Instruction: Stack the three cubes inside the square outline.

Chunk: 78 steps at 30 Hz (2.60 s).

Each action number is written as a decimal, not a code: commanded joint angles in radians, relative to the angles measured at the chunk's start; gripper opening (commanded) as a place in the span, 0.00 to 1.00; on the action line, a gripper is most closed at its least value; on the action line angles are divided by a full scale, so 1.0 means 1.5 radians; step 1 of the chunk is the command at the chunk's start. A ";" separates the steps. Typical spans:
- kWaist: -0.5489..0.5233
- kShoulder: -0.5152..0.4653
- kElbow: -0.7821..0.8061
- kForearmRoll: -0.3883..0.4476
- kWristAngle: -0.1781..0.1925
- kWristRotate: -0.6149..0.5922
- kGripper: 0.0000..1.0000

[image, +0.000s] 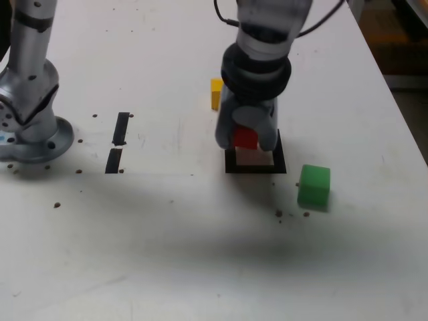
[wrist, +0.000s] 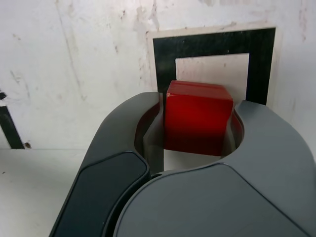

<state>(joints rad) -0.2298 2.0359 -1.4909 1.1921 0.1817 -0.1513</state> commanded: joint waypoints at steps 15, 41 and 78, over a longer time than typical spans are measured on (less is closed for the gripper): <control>0.006 0.023 0.019 -0.042 0.002 -0.012 0.80; 0.260 -0.055 0.041 0.040 0.015 0.106 1.00; 0.290 -0.036 0.066 -0.033 0.005 0.125 0.30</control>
<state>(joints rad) 0.2203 1.9982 -1.3796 1.1298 0.1936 0.0386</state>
